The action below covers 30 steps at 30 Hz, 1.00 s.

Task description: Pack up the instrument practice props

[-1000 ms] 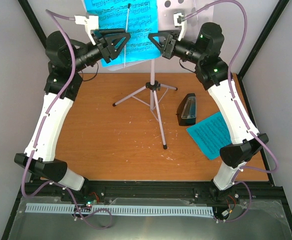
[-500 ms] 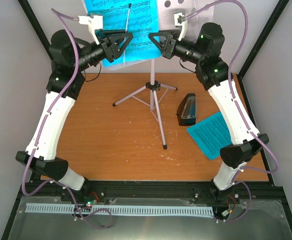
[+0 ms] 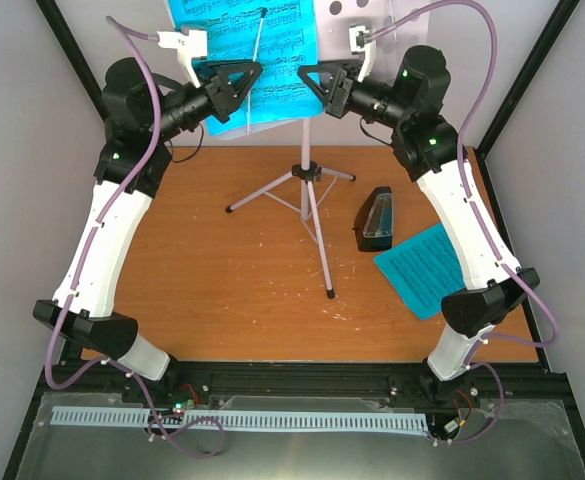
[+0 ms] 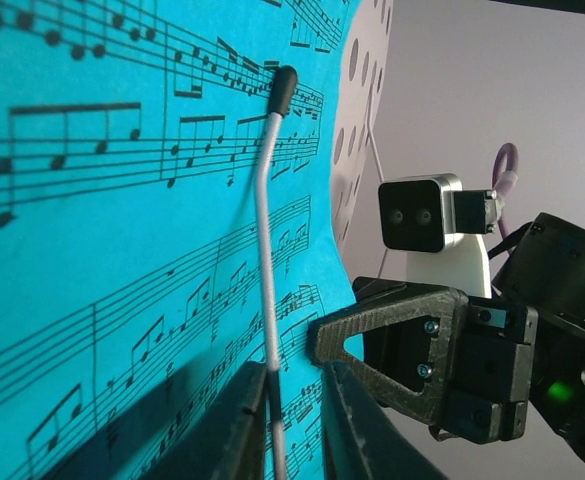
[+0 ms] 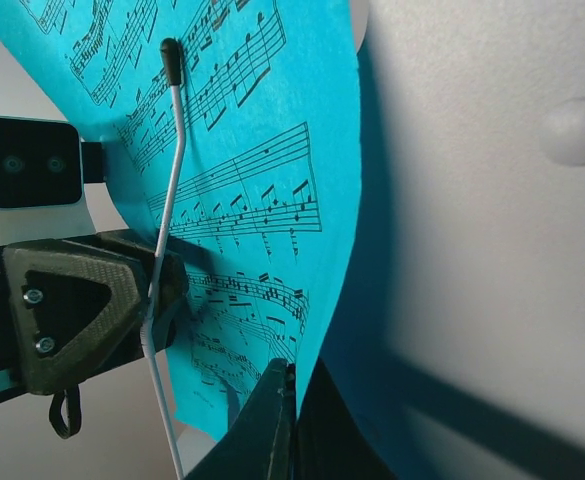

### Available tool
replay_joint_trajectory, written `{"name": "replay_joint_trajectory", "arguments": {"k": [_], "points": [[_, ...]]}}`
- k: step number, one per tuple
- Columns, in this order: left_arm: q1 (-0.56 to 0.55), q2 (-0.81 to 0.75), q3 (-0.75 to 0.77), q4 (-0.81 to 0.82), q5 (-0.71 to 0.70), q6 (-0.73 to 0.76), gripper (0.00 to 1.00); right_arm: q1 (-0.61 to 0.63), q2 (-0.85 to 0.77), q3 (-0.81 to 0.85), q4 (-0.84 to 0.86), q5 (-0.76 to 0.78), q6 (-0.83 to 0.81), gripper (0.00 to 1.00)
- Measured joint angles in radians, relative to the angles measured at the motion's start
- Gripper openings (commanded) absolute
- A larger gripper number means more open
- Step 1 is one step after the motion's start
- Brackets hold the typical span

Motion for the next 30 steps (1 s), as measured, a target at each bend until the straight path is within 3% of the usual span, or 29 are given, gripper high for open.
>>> {"name": "replay_joint_trajectory", "arguments": {"k": [4,30], "points": [[0.000,0.003,0.000,-0.001,-0.005,0.005,0.01,0.000,-0.005,-0.006,0.000,0.004,-0.007,0.03],[0.004,-0.013,-0.091,0.173,0.104,0.029,0.00,0.001,-0.243,-0.228,-0.006,0.354,-0.084,0.03]]}}
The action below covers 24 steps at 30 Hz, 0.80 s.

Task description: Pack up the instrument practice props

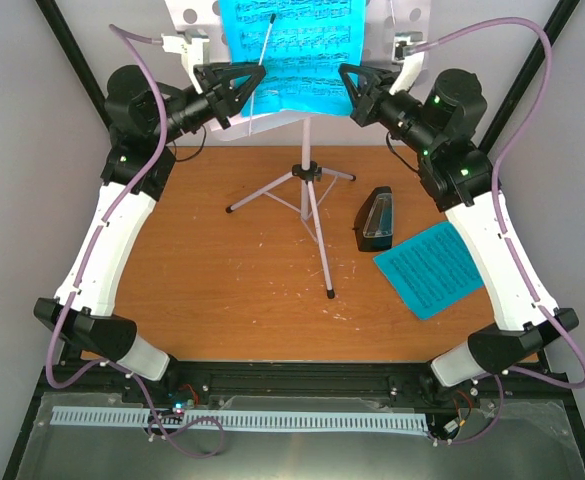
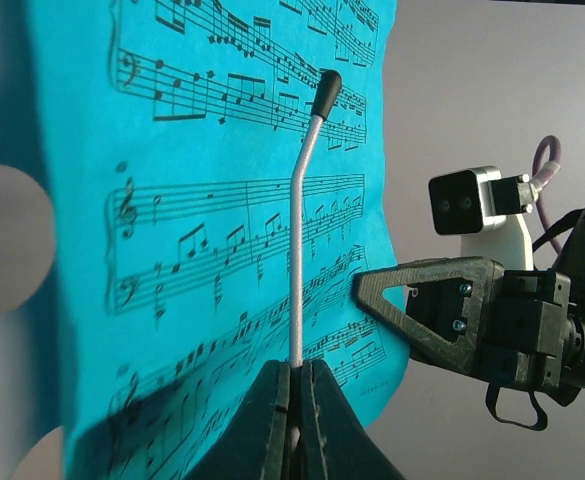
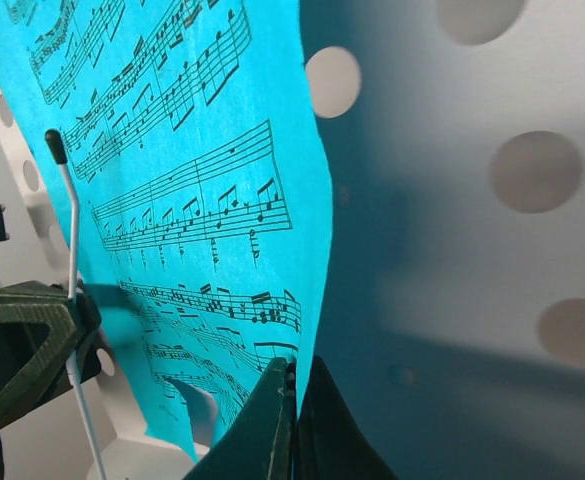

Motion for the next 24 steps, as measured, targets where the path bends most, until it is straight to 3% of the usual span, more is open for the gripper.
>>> {"name": "replay_joint_trajectory", "arguments": {"k": [13,24], "points": [[-0.002,-0.017,-0.020,0.000,-0.059,-0.011,0.01,-0.014,-0.225,-0.232,0.033,0.227,-0.002,0.03],[-0.003,-0.023,-0.027,-0.003,-0.079,-0.032,0.29,-0.014,-0.515,-0.385,0.053,0.358,-0.050,0.03]]}}
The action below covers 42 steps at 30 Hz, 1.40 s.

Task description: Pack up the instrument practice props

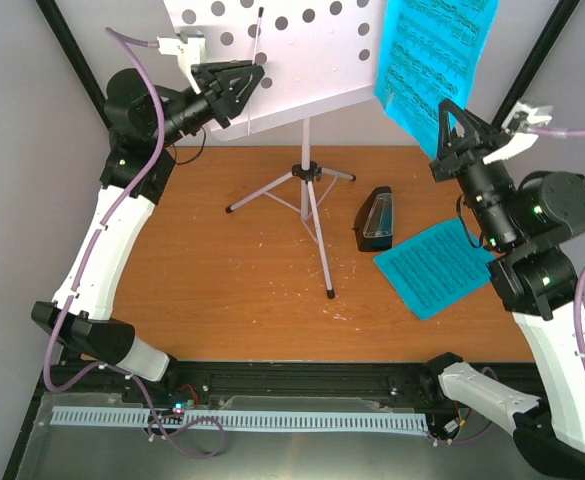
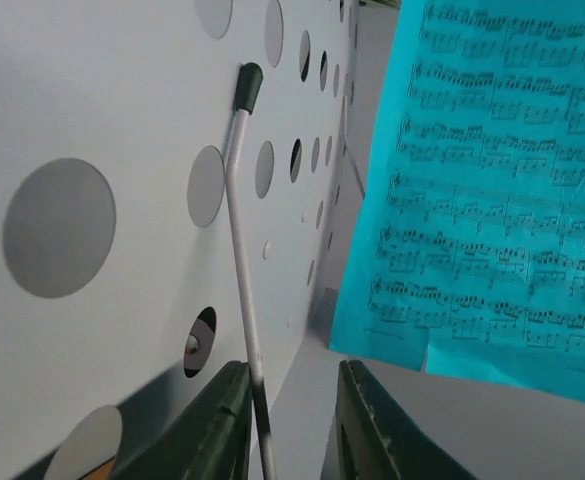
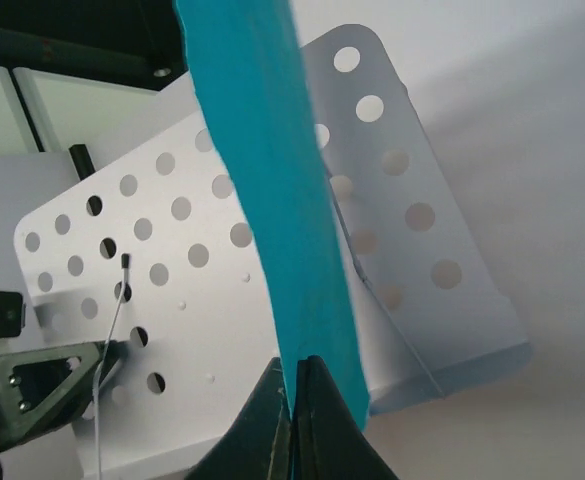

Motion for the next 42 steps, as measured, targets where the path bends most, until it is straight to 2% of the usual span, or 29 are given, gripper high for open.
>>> {"name": "replay_joint_trajectory", "arguments": {"k": [4,9,13,18,23,26,31,37,42], "points": [[-0.001,-0.001,0.000,0.000,0.006,0.002,0.39,0.000,-0.075,-0.071,-0.005,-0.006,0.000,0.03],[0.000,-0.025,-0.032,-0.004,0.019,0.009,0.60,0.000,-0.187,-0.203,-0.066,0.004,0.000,0.03],[0.000,-0.082,-0.107,0.010,0.046,0.019,0.74,0.000,-0.285,-0.285,-0.143,0.037,0.009,0.03],[0.000,-0.190,-0.265,0.079,0.106,0.034,0.85,0.000,-0.440,-0.434,-0.192,0.097,0.074,0.03],[-0.001,-0.277,-0.414,0.129,0.166,0.045,0.87,0.000,-0.524,-0.671,-0.202,0.161,0.185,0.03],[0.000,-0.348,-0.550,0.159,0.169,0.048,0.88,0.000,-0.543,-0.855,-0.208,0.205,0.262,0.03],[-0.001,-0.464,-0.760,0.176,0.146,0.047,0.88,0.000,-0.557,-1.066,-0.217,0.263,0.377,0.03],[-0.001,-0.557,-0.944,0.174,0.100,0.029,0.89,0.000,-0.556,-1.210,-0.196,0.320,0.492,0.03],[-0.001,-0.560,-0.989,0.163,0.069,0.027,0.90,-0.011,-0.511,-1.219,-0.169,0.383,0.503,0.03]]}}
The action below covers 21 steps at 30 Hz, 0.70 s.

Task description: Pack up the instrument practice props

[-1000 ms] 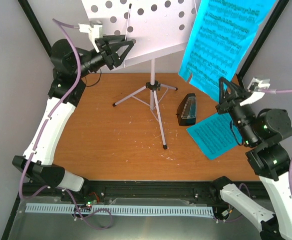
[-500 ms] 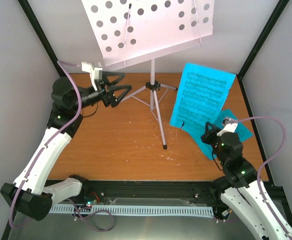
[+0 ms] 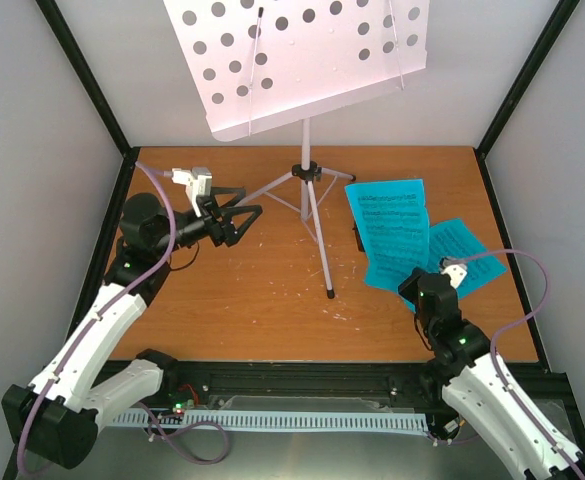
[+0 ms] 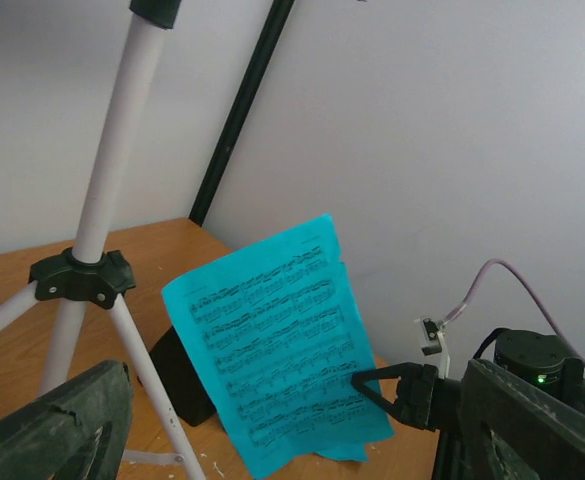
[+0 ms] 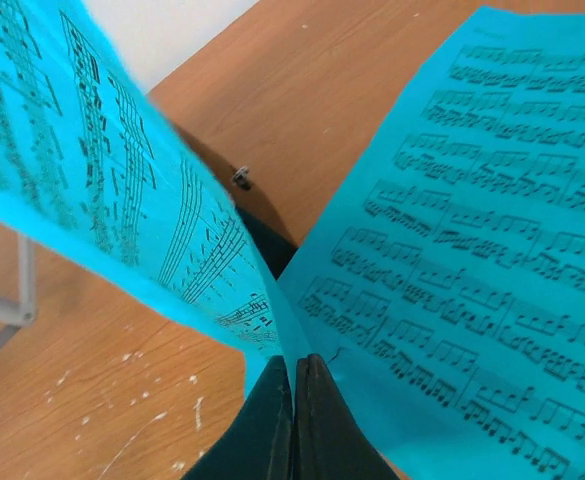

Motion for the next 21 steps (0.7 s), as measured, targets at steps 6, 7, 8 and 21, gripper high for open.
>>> {"name": "replay_joint_trajectory", "arguments": {"k": [6,7,8,21], "points": [[0.000,0.024,0.000,0.000,-0.002,-0.006,0.90,-0.073,0.077,0.042,0.048,0.016,-0.033,0.03],[0.000,0.032,0.000,0.000,-0.001,-0.008,0.90,-0.097,0.082,0.048,0.061,0.008,-0.036,0.03],[0.000,0.040,0.000,0.000,-0.001,-0.013,0.90,-0.132,0.087,0.052,0.080,-0.006,-0.037,0.03],[0.000,0.048,-0.021,0.000,-0.002,-0.022,0.90,-0.376,0.093,-0.002,0.134,-0.184,0.113,0.03]]}}
